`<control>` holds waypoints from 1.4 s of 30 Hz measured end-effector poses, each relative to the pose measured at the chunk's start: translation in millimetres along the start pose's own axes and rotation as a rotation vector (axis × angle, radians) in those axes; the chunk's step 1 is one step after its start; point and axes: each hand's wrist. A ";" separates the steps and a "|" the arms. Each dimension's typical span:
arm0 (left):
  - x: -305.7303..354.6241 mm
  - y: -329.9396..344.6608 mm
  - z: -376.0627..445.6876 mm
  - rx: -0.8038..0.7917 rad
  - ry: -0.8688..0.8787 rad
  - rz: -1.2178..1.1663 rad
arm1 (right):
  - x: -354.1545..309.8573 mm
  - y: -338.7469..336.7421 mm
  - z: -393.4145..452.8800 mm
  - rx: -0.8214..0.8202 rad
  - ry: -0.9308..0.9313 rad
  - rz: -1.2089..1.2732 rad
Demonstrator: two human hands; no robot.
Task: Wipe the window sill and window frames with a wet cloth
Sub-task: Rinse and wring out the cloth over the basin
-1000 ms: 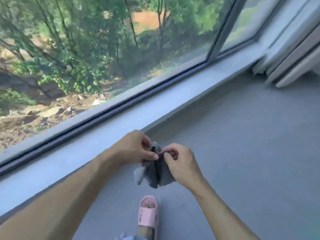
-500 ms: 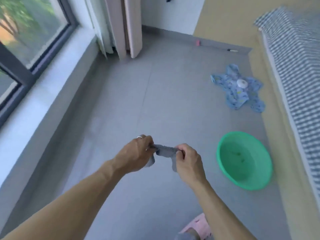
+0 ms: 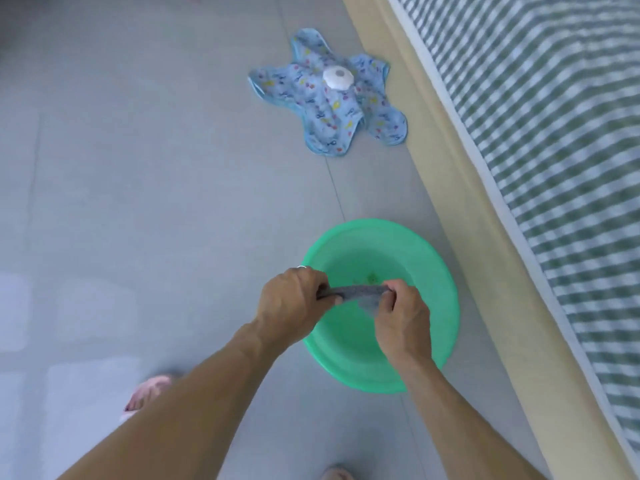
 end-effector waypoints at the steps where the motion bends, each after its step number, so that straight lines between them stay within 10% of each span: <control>1: 1.0 16.8 19.7 -0.008 0.056 0.037 | 16.4 13.5 11.8 0.054 0.021 -0.011; 9: -60.0 148.6 133.1 -0.409 0.106 0.437 | 125.4 151.5 73.1 -0.080 0.158 -0.295; 13: -80.8 194.8 153.0 -0.074 0.099 0.355 | 129.7 193.3 90.2 0.122 0.128 -0.376; 30: -110.7 280.6 189.6 0.294 0.307 0.318 | 150.8 232.2 142.3 0.194 0.051 -0.417; 33: -99.3 277.4 193.4 0.166 0.217 -0.036 | 121.7 227.8 153.4 0.140 0.230 0.058; 36: -75.5 260.6 210.1 0.180 -0.167 -0.900 | 103.4 211.7 155.7 0.133 0.370 0.538; 42: -60.5 251.2 190.5 -0.002 -0.351 -1.033 | 118.6 195.7 173.0 0.254 0.227 0.097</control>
Point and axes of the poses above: each hand's wrist, its own z-axis towards the middle knuckle, its own y-axis out of the palm, x = y × z, and after that the axes turned 15 degrees about -z, right-handed
